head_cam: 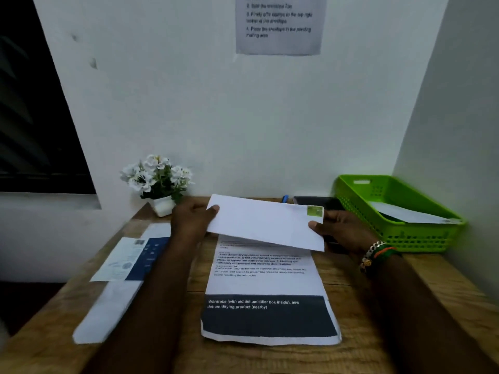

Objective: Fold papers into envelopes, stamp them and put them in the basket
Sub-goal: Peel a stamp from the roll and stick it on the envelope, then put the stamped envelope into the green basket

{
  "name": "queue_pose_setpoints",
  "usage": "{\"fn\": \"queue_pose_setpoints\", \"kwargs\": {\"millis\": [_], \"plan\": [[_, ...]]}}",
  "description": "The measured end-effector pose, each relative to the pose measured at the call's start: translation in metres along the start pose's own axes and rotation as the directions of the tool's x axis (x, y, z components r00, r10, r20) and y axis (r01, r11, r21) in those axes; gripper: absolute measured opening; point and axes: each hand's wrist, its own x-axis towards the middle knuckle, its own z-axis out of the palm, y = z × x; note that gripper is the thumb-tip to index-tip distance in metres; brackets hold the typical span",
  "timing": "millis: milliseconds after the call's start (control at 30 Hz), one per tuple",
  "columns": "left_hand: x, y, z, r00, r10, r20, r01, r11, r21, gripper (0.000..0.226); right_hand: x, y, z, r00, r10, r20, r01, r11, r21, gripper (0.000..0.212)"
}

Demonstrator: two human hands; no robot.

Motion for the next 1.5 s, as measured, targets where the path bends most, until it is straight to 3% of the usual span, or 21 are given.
{"fn": "queue_pose_setpoints", "kwargs": {"millis": [133, 267, 367, 433, 533, 600, 667, 733, 800, 867, 900, 967, 1033, 1100, 1233, 1500], "plan": [[-0.018, 0.001, 0.002, 0.994, -0.05, -0.1, 0.039, 0.994, -0.104, 0.013, -0.018, -0.01, -0.002, 0.999, 0.034, 0.031, -0.035, 0.999, 0.01, 0.024], [-0.024, 0.031, 0.028, 0.994, -0.108, 0.014, 0.108, 0.962, -0.25, 0.022, -0.051, -0.018, -0.029, 0.995, 0.101, -0.005, -0.101, 0.994, 0.034, 0.022], [-0.038, 0.062, 0.069, 0.982, -0.117, 0.151, 0.164, 0.922, -0.35, 0.014, -0.079, -0.029, -0.066, 0.985, 0.093, -0.146, -0.059, 0.973, 0.225, 0.021], [-0.05, 0.08, 0.097, 0.984, -0.079, 0.16, 0.126, 0.942, -0.31, 0.024, -0.101, -0.036, -0.095, 0.953, 0.106, -0.283, -0.002, 0.939, 0.345, 0.017], [-0.06, 0.098, 0.112, 0.985, 0.139, -0.101, -0.165, 0.931, -0.325, 0.031, -0.124, -0.042, -0.134, 0.868, 0.169, -0.467, 0.092, 0.869, 0.486, 0.017], [-0.066, 0.109, 0.095, 0.88, 0.265, -0.393, -0.441, 0.764, -0.471, 0.021, -0.13, -0.04, -0.151, 0.839, 0.226, -0.495, 0.124, 0.806, 0.579, 0.015], [-0.065, 0.122, 0.073, 0.745, 0.226, -0.628, -0.61, 0.612, -0.503, 0.022, -0.127, -0.035, -0.158, 0.835, 0.251, -0.489, 0.162, 0.737, 0.656, 0.022], [-0.061, 0.129, 0.063, 0.712, 0.138, -0.689, -0.613, 0.6, -0.514, 0.035, -0.12, -0.034, -0.157, 0.847, 0.274, -0.456, 0.165, 0.678, 0.716, 0.011], [-0.064, 0.125, 0.075, 0.787, 0.182, -0.59, -0.536, 0.676, -0.506, 0.035, -0.113, -0.039, -0.149, 0.872, 0.294, -0.391, 0.118, 0.649, 0.751, 0.008], [-0.078, 0.114, 0.107, 0.89, 0.329, -0.314, -0.442, 0.79, -0.425, 0.019, -0.106, -0.044, -0.142, 0.883, 0.311, -0.351, 0.037, 0.699, 0.714, 0.018], [-0.09, 0.109, 0.124, 0.904, 0.403, -0.143, -0.427, 0.854, -0.296, 0.013, -0.104, -0.046, -0.14, 0.88, 0.318, -0.353, -0.005, 0.749, 0.663, 0.021], [-0.116, 0.092, 0.159, 0.859, 0.479, 0.182, -0.488, 0.873, 0.008, 0.008, -0.098, -0.042, -0.142, 0.857, 0.315, -0.408, -0.085, 0.868, 0.49, 0.029], [-0.142, 0.077, 0.191, 0.757, 0.502, 0.419, -0.61, 0.772, 0.178, 0.016, -0.092, -0.034, -0.148, 0.82, 0.279, -0.499, -0.137, 0.943, 0.303, 0.036], [-0.16, 0.065, 0.221, 0.64, 0.499, 0.584, -0.721, 0.654, 0.231, 0.037, -0.086, -0.025, -0.154, 0.806, 0.241, -0.54, -0.137, 0.964, 0.226, 0.038], [-0.175, 0.058, 0.254, 0.578, 0.454, 0.678, -0.789, 0.521, 0.324, 0.058, -0.074, -0.011, -0.156, 0.808, 0.18, -0.561, -0.106, 0.981, 0.163, 0.034], [-0.173, 0.061, 0.277, 0.608, 0.493, 0.622, -0.793, 0.41, 0.451, 0.028, -0.063, -0.003, -0.155, 0.792, 0.165, -0.588, -0.131, 0.986, 0.1, 0.035]]}}
